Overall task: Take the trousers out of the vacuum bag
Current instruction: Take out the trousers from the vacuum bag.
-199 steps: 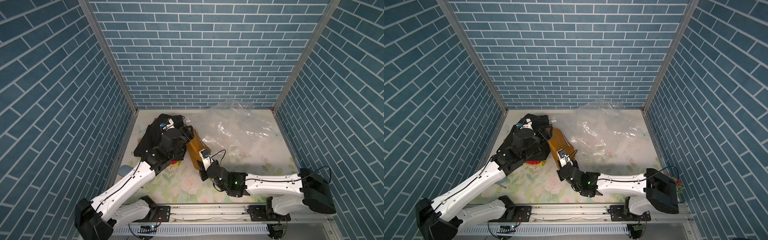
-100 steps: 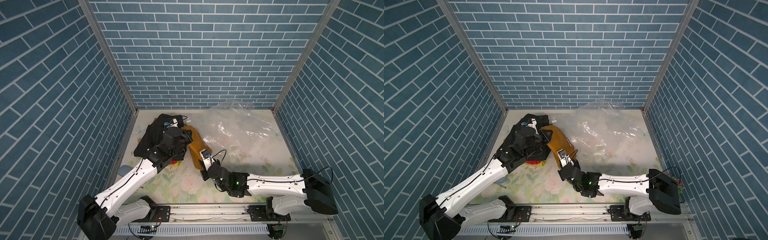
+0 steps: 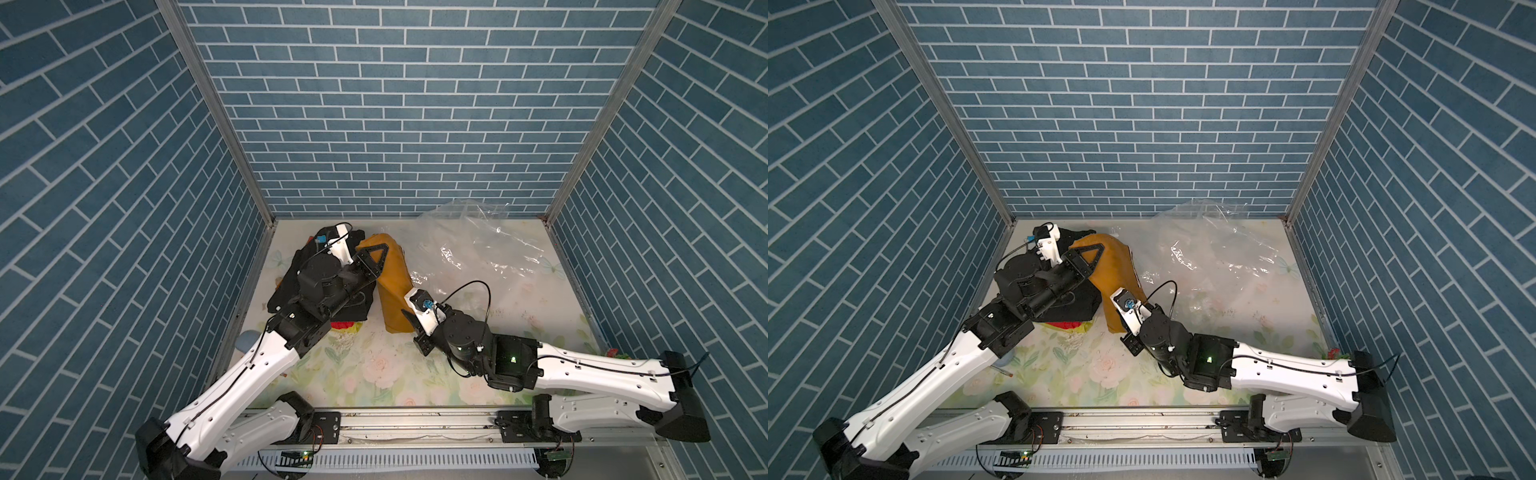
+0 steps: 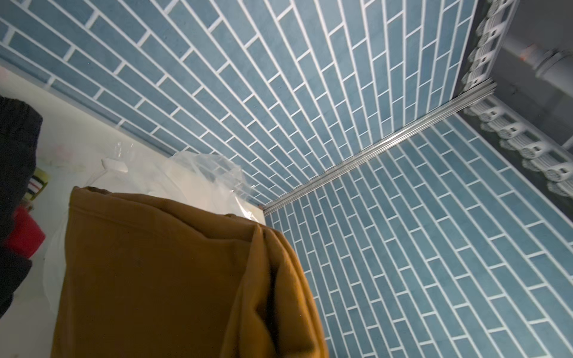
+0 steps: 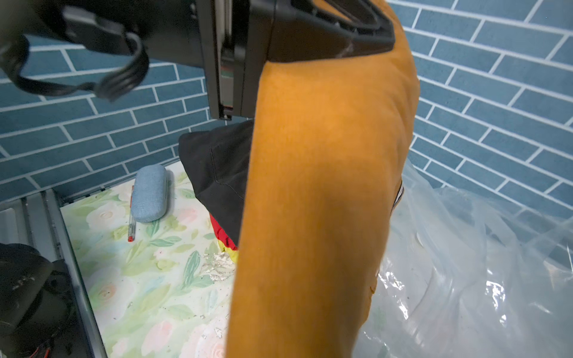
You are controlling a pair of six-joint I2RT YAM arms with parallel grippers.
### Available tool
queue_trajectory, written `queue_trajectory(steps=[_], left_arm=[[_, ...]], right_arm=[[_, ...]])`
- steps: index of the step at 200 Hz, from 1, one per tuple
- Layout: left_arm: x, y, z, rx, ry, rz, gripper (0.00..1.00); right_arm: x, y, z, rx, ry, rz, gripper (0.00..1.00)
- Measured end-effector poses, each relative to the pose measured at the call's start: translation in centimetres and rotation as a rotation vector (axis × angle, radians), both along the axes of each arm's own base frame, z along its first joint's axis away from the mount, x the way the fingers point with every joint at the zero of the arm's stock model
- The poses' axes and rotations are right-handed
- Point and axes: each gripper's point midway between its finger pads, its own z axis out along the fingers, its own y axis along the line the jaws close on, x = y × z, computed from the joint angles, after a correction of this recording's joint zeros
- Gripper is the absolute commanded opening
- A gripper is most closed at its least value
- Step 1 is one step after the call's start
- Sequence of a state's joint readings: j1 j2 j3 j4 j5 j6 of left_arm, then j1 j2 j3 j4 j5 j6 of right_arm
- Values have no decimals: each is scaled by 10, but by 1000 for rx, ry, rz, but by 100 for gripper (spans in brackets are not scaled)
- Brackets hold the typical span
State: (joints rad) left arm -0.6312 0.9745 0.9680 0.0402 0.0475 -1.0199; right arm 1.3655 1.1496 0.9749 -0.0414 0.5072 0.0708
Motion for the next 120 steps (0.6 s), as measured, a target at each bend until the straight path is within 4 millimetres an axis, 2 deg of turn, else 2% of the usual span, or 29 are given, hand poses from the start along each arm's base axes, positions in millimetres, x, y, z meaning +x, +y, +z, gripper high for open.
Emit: queue_trajectory(steps=[39,70,97,120], left_arm=[[-7,8,43,-31,-58,16,0],[-7,18,82,-19,-116,57,0],[3,30,96,20,-137,118,0],[18,42,98,62,-140,172,0]], right_arm=[[-1,1,38,-23,-65,28,0],[7,8,69,-31,-136,10,0],[24,15,82,-61,-180,-20,0],[44,22,85,-109,-214,-55,0]])
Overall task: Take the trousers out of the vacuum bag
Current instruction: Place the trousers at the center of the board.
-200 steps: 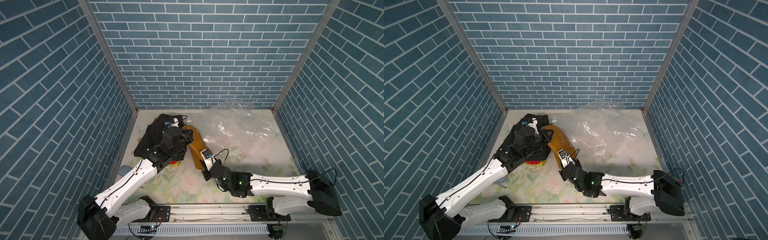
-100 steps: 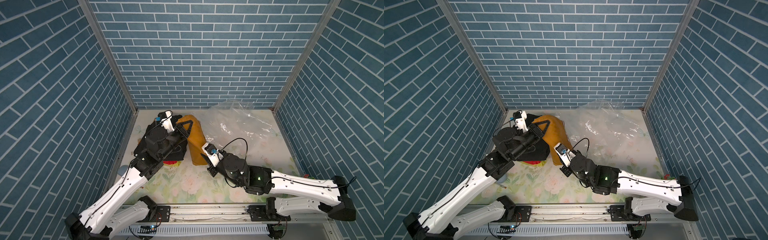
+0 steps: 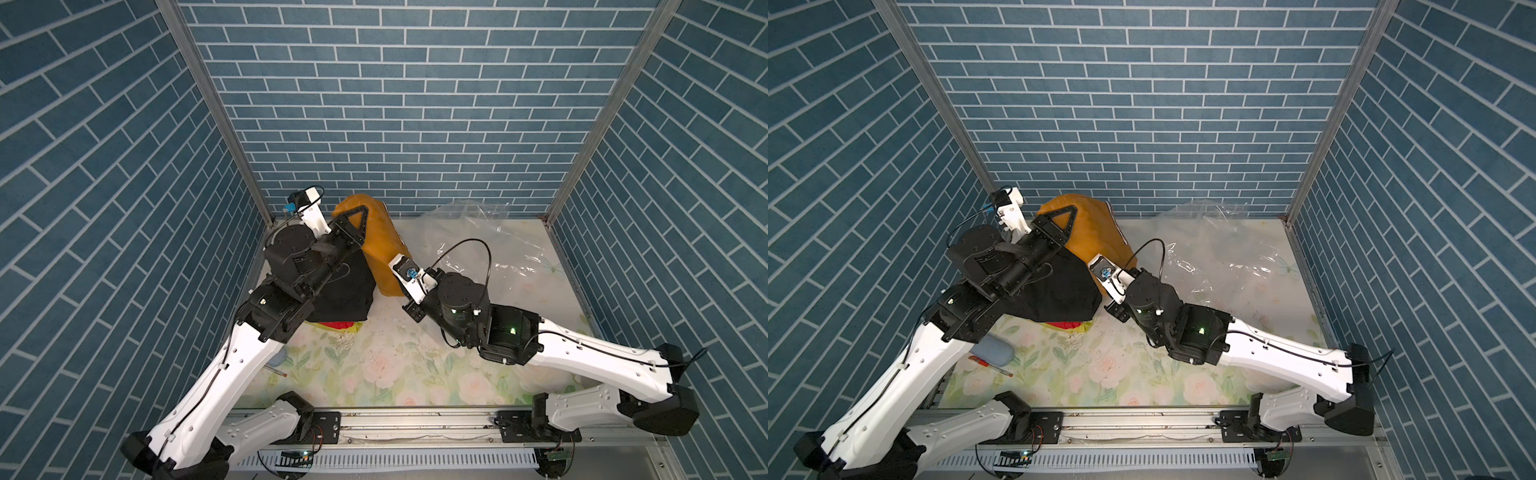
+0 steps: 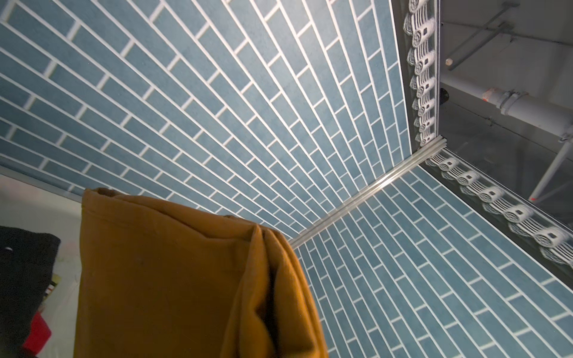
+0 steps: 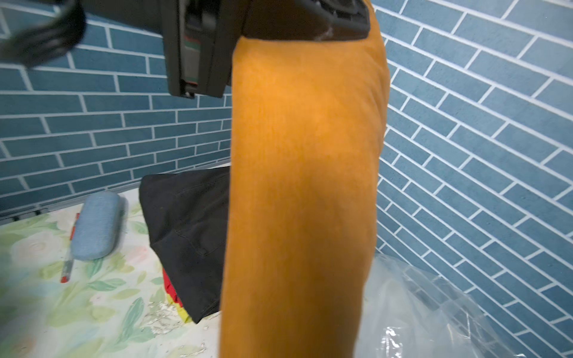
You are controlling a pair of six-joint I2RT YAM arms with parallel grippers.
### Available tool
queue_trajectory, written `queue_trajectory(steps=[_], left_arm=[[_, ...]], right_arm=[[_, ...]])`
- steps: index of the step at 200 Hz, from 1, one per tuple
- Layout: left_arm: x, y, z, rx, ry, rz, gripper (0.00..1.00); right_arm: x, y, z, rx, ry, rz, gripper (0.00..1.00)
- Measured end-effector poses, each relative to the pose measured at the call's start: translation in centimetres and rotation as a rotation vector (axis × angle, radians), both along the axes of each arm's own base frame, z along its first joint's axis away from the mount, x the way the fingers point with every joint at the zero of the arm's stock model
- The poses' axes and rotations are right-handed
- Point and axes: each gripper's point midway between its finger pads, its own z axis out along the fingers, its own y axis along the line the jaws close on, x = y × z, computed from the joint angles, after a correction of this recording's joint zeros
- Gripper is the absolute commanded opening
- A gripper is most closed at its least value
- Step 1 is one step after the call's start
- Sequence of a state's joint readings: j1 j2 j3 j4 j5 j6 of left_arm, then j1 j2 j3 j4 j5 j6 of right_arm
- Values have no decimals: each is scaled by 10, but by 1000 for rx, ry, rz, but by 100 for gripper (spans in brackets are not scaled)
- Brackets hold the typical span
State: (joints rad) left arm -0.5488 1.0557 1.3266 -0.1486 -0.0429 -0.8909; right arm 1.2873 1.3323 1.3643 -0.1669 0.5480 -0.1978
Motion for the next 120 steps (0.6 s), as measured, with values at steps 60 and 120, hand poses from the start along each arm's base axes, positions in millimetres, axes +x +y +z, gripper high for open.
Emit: queue_trajectory(steps=[60,120], left_arm=[[51,42,-16,49,26,94,0],[111,80,-39,10,48,97,0]], right_arm=[[59,25,-3,-125,-66,-85,0],[124,59,-8,-206,-119,-151,0]])
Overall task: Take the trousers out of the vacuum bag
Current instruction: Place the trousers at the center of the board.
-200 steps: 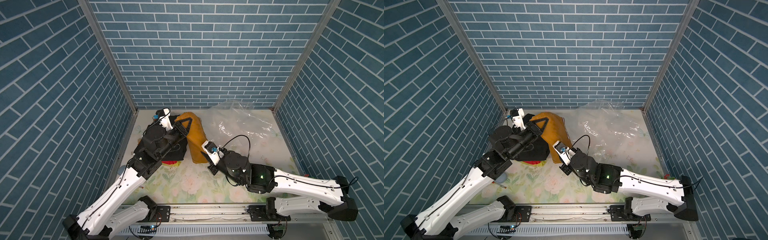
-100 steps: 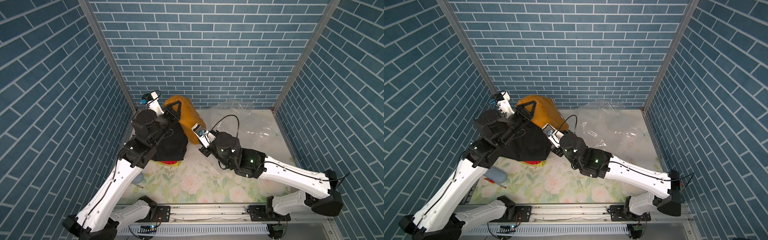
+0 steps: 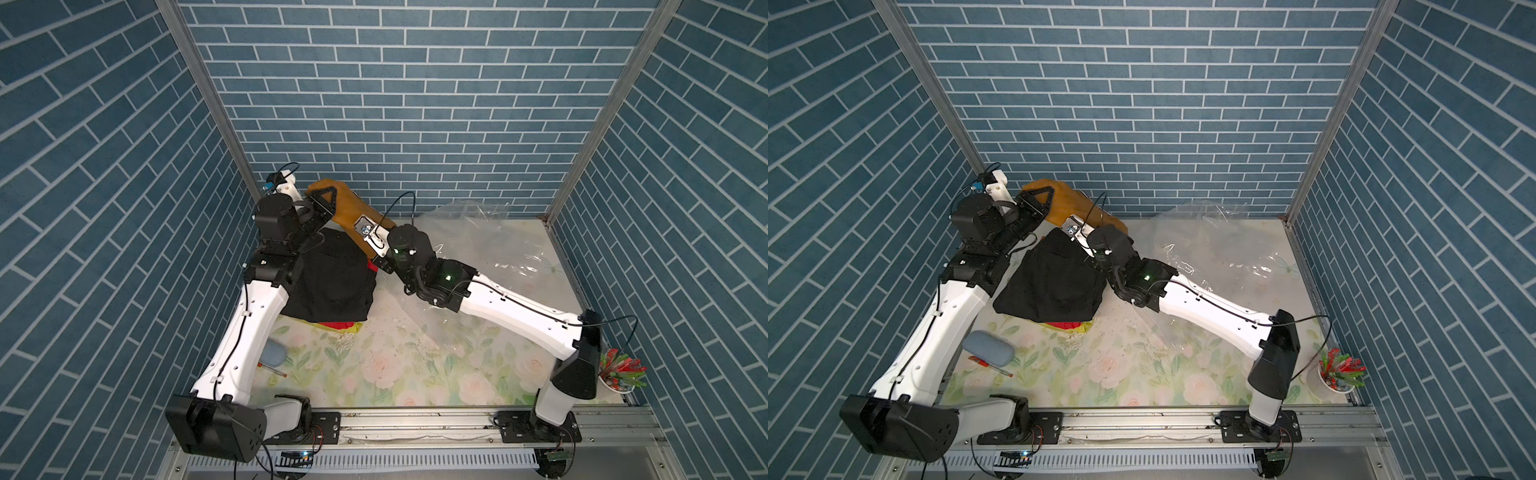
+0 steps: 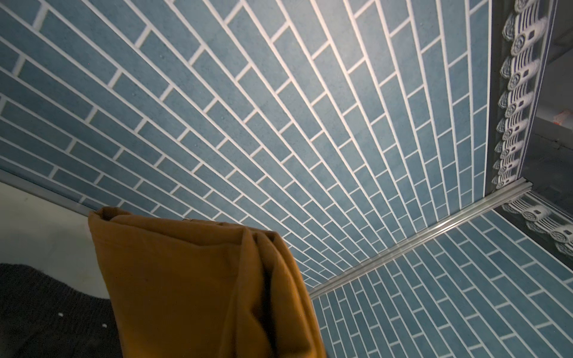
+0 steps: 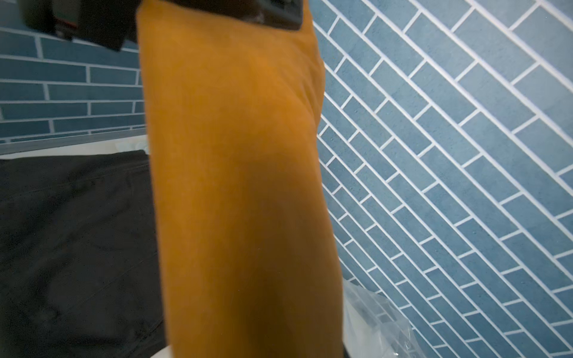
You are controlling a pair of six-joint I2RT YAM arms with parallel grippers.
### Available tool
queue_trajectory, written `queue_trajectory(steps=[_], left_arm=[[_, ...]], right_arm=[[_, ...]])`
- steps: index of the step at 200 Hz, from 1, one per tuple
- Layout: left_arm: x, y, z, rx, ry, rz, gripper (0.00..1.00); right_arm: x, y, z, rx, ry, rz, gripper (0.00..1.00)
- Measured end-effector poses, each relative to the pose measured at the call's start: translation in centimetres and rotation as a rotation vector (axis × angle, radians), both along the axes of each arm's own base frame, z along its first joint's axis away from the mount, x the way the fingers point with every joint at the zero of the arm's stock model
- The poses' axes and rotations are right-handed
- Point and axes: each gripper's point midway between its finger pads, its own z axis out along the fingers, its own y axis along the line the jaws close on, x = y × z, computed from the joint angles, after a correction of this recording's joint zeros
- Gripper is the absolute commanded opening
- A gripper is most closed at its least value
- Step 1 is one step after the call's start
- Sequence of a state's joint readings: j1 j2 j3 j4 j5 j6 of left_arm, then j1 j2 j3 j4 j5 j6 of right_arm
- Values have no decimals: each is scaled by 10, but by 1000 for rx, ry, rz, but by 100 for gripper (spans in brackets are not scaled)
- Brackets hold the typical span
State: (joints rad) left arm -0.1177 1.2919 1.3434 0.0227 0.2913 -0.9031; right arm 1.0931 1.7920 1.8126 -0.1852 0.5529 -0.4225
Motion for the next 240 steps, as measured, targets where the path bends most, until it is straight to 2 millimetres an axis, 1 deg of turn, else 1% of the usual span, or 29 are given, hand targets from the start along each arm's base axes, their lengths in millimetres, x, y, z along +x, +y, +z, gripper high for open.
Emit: queue_trajectory(steps=[23,38,49,62,77,96,129,155,206,240], left_arm=[[20,12,-9,-12,9,2,0],[27,20,-13,-22,13,3,0],[28,25,-16,-28,13,5,0],[26,31,-20,-31,12,8,0],[20,36,-26,-28,19,13,0],[6,46,-38,-19,41,29,0],[-20,67,-68,4,115,67,0],[-34,80,-90,36,167,93,0],[-56,94,-134,83,251,83,0],[-69,97,-160,124,303,82,0]], right_arm=[[24,10,2,-20,-21,-26,0],[37,16,3,-28,-33,-37,0],[42,21,3,-28,-38,-36,0],[42,25,0,-31,-33,-22,0],[38,28,-4,-40,-17,3,0],[31,36,-12,-41,2,43,0],[2,54,-46,-68,52,118,0],[-16,63,-69,-88,79,150,0],[-47,72,-109,-100,121,204,0],[-55,74,-125,-90,146,218,0]])
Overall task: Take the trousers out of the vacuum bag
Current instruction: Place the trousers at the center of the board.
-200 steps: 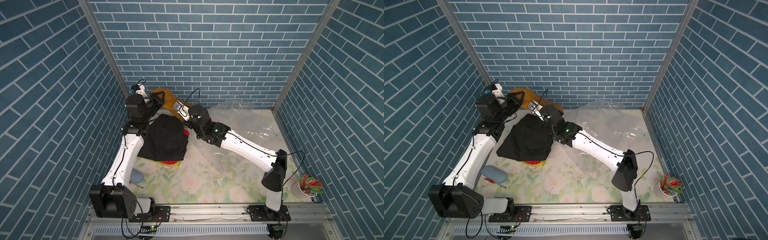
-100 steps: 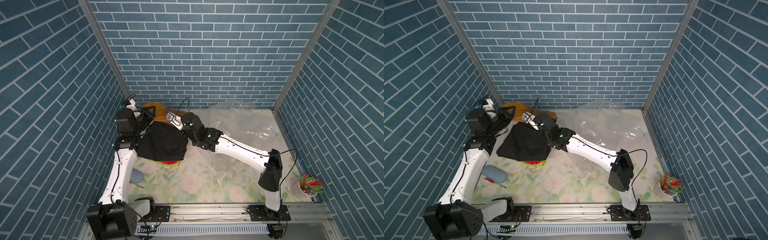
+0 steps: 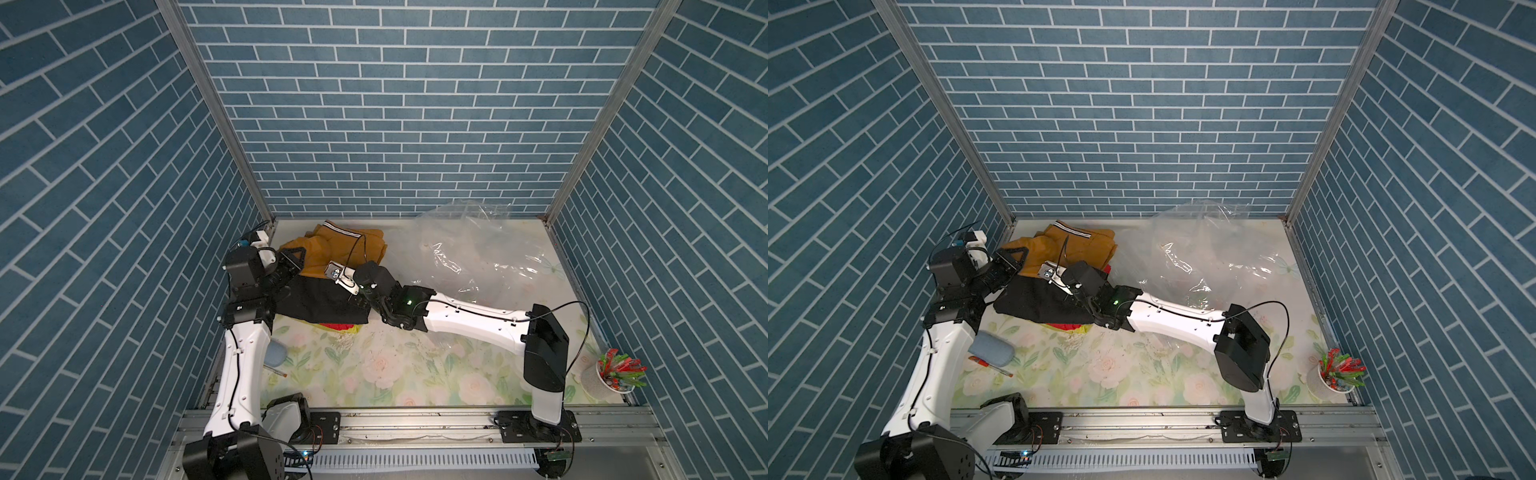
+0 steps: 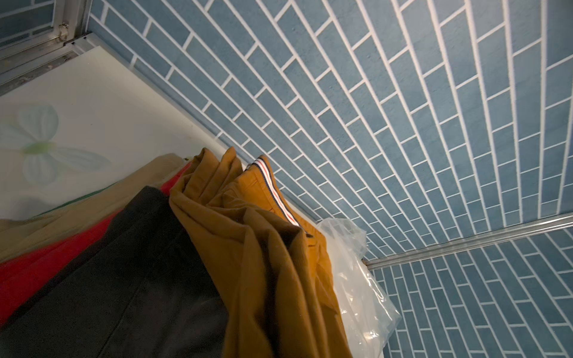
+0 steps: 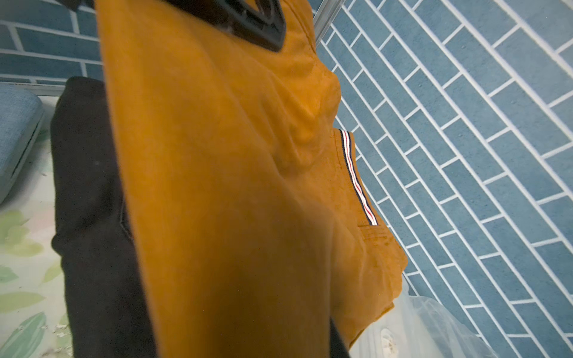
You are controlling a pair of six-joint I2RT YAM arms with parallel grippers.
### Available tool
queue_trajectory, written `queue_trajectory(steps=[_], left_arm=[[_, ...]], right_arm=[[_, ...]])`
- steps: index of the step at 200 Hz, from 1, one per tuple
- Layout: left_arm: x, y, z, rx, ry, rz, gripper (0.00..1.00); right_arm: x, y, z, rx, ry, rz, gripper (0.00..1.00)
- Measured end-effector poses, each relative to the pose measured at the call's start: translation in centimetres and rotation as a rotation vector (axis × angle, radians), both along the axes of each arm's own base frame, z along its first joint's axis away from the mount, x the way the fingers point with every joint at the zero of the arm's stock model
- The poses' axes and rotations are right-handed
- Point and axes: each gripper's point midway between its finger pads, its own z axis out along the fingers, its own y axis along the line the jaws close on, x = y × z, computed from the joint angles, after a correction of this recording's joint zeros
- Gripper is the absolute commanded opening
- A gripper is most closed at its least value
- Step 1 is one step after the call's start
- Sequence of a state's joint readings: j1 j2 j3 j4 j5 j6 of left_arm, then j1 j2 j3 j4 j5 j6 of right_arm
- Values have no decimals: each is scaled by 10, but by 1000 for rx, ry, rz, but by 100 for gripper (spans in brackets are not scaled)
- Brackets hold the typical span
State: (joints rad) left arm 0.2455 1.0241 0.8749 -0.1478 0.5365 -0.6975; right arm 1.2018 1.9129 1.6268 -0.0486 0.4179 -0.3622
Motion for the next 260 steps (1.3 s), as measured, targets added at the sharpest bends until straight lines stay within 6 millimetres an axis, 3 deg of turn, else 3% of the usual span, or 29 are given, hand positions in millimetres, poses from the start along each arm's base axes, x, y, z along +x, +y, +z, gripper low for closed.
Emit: queue_trajectory(steps=[26,107,126,148,176,195,212,234,248,260], left_arm=[[-9,5,-15,36,38,14,0],[-29,24,-64,97,177,58,0],[-35,38,-90,97,243,105,3],[-42,53,-117,97,314,155,9],[-44,65,-122,114,330,188,28],[-48,72,-128,120,355,211,42],[-50,75,-130,113,365,228,59],[-50,77,-129,109,360,230,90],[-49,76,-125,105,351,221,99],[-46,75,-117,100,334,218,100]], right_arm=[[-7,3,-10,11,20,12,0],[-33,11,-42,46,116,79,27],[-45,8,-40,69,152,108,37],[-55,-4,-22,111,182,119,46],[-59,-21,7,186,189,113,51],[-63,-34,18,220,199,107,52],[-67,-46,16,232,219,99,54],[-71,-61,8,240,254,82,55],[-72,-70,2,251,284,69,55],[-73,-77,-1,271,314,58,55]])
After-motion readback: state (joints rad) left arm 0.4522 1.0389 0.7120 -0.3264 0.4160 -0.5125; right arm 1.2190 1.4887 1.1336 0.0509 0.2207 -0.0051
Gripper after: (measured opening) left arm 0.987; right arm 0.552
